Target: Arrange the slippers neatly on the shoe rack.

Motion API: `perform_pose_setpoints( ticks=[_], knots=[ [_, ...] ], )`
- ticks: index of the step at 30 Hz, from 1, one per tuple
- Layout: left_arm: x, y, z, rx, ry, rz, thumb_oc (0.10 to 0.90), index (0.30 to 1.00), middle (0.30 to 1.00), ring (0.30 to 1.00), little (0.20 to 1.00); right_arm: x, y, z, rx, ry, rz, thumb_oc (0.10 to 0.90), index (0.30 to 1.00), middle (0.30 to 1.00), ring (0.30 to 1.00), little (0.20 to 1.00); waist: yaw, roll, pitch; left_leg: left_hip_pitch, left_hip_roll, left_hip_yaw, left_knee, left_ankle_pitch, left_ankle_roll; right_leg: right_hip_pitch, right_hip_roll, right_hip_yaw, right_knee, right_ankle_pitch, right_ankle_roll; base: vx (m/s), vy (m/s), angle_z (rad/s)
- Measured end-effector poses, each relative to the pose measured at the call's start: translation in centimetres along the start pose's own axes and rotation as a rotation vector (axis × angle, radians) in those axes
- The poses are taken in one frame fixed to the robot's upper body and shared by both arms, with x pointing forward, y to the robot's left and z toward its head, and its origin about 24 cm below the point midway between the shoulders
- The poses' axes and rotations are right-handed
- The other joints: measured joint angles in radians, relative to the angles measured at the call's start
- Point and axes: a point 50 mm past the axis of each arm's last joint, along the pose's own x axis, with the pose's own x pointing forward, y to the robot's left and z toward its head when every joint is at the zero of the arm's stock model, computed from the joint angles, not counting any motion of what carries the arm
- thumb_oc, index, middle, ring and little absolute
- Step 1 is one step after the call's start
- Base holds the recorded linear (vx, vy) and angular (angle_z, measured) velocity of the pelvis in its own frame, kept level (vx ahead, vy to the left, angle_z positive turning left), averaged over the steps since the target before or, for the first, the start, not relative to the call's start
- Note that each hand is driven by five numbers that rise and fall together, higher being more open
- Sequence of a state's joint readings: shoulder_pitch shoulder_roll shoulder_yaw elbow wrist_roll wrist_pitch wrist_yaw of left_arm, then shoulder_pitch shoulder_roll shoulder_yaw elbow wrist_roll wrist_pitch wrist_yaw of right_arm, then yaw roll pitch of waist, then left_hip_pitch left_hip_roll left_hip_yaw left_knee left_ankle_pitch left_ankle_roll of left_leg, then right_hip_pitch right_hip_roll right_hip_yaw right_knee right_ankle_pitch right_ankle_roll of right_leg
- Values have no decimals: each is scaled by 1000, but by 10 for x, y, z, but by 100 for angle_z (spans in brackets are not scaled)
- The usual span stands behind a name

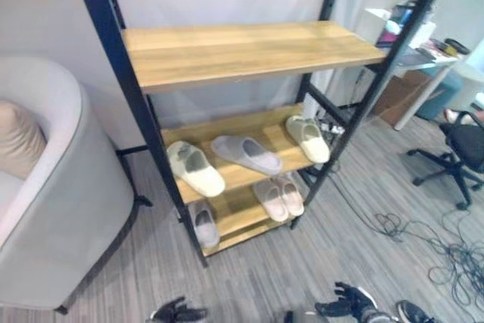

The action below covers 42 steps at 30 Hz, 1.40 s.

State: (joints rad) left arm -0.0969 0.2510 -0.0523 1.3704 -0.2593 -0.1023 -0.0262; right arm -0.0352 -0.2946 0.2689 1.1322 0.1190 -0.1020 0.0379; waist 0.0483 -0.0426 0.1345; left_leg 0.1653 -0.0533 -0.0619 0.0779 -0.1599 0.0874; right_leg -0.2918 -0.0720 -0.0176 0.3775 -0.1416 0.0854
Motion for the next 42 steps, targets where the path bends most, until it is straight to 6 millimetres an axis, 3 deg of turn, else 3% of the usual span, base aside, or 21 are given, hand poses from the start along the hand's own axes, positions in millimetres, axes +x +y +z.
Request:
perform_pose_setpoints(
  ticks=[1,2,3,4,5,8,10,11,13,15,16,17,20,22,23,25,27,32,37,42],
  knots=[
    [-1,0,-5,0,18,3,800,900,900,900,900,2,2,6,-2,-14,8,800,900,900,900,900,3,-1,0,11,2,-12,0,-8,-14,-7,10,71,-80,47,1,240,-215,50],
    [-1,1,-10,-1,36,7,800,900,900,900,900,2,5,7,-10,-18,16,800,900,900,900,900,3,-3,-1,15,0,-26,5,-16,-27,-4,18,100,-123,84,7,216,-229,78],
    [-4,7,-23,4,81,23,800,900,900,900,900,1,11,6,-17,-23,40,800,900,900,900,900,5,-34,-7,38,-12,-31,29,-38,-68,53,-6,105,-220,213,-10,205,-236,92],
    [-6,12,-32,5,104,35,800,900,900,900,900,-2,16,-4,-16,1,54,800,900,900,900,900,6,-53,-10,61,-22,-46,43,-61,-92,96,-19,112,-245,259,-10,252,-356,110],
    [-11,5,-52,-8,152,33,800,900,900,900,900,-2,12,-5,-38,13,43,800,900,900,900,900,12,-29,-7,18,11,-50,118,-97,-108,132,2,83,-252,237,-41,248,-389,69],
    [-15,9,-64,-38,182,52,800,900,900,900,900,-1,8,6,-98,-28,40,800,900,900,900,900,20,-11,-12,-41,50,-57,105,-68,-110,138,40,47,-254,217,-60,146,-334,30],
    [-15,20,-62,-62,177,85,800,900,900,900,900,-5,11,13,-166,-84,64,800,900,900,900,900,21,-47,-6,-62,70,-94,139,-51,-139,179,55,1,-306,214,-65,65,-266,53],
    [-15,21,-60,-64,173,89,800,900,900,900,900,-7,10,15,-187,-98,63,800,900,900,900,900,22,-52,-5,-70,77,-97,150,-47,-146,194,57,-12,-324,216,-67,22,-147,75],
    [-13,20,-53,-72,154,98,800,900,900,900,900,-11,3,19,-244,-144,43,800,900,900,900,900,12,-85,-3,-142,66,-86,273,-52,-182,240,32,-57,-379,235,-94,-42,-136,66],
    [-10,19,-45,-78,127,104,800,900,900,900,900,-14,-6,33,-269,-203,13,800,900,900,900,900,5,-77,6,-185,119,32,270,-39,-158,239,33,-82,-377,218,-118,-28,-129,48],
    [-7,17,-32,-64,93,108,800,900,900,900,900,-21,-18,46,-302,-270,-13,800,900,900,900,900,-15,-56,29,-221,153,128,215,-14,-132,229,29,-109,-367,207,-110,20,0,70],
    [-6,15,-29,-53,83,103,800,900,900,900,900,-25,-27,56,-308,-324,-39,800,900,900,900,900,-44,-44,41,-237,152,160,134,32,-114,220,12,-132,-358,196,-94,51,39,46],
    [-8,16,-36,-39,100,103,800,900,900,900,900,-28,-23,61,-307,-361,-28,800,900,900,900,900,-45,-55,37,-175,105,170,26,76,-103,211,-10,-105,-341,193,-66,36,46,-2],
    [-8,14,-38,-30,109,100,800,900,900,900,900,-33,-10,58,-290,-385,21,800,900,900,900,900,-47,-63,35,-145,80,196,-19,104,-97,211,-28,-65,-347,216,-34,93,105,-25],
    [-8,13,-38,-8,112,92,800,900,900,900,900,-39,1,51,-258,-392,54,800,900,900,900,900,-52,-58,31,-113,66,201,-51,113,-90,222,-35,-58,-357,226,-27,91,146,-28],
    [-8,10,-40,-1,110,80,800,900,900,900,900,-56,17,56,-235,-477,124,800,900,900,900,900,-65,-41,12,-73,60,238,-93,121,-85,237,-35,-22,-375,236,-15,25,102,-41],
    [-7,6,-36,16,92,68,800,900,900,900,900,-65,20,64,-236,-534,152,800,900,900,900,900,-91,-29,-9,-63,51,253,-114,128,-76,245,-39,-13,-403,257,-7,9,90,-33],
    [-5,-11,-29,48,51,14,800,900,900,900,900,-98,16,88,-268,-705,242,800,900,900,900,900,-102,-18,-77,-51,51,274,-158,146,-77,263,-35,6,-464,282,3,-7,50,-14],
    [-6,-19,-33,46,75,-33,800,900,900,900,900,-149,1,135,-520,-942,307,800,900,900,900,900,-106,-11,-103,-64,55,246,-163,154,-84,265,-35,-21,-471,277,3,-2,56,16],
    [-6,-21,-34,132,68,-52,800,900,900,900,900,-147,-16,174,-651,-1085,66,800,900,900,900,900,-100,1,-125,-81,51,232,-163,159,-87,253,-39,-33,-471,279,4,18,43,10]
  ],
)
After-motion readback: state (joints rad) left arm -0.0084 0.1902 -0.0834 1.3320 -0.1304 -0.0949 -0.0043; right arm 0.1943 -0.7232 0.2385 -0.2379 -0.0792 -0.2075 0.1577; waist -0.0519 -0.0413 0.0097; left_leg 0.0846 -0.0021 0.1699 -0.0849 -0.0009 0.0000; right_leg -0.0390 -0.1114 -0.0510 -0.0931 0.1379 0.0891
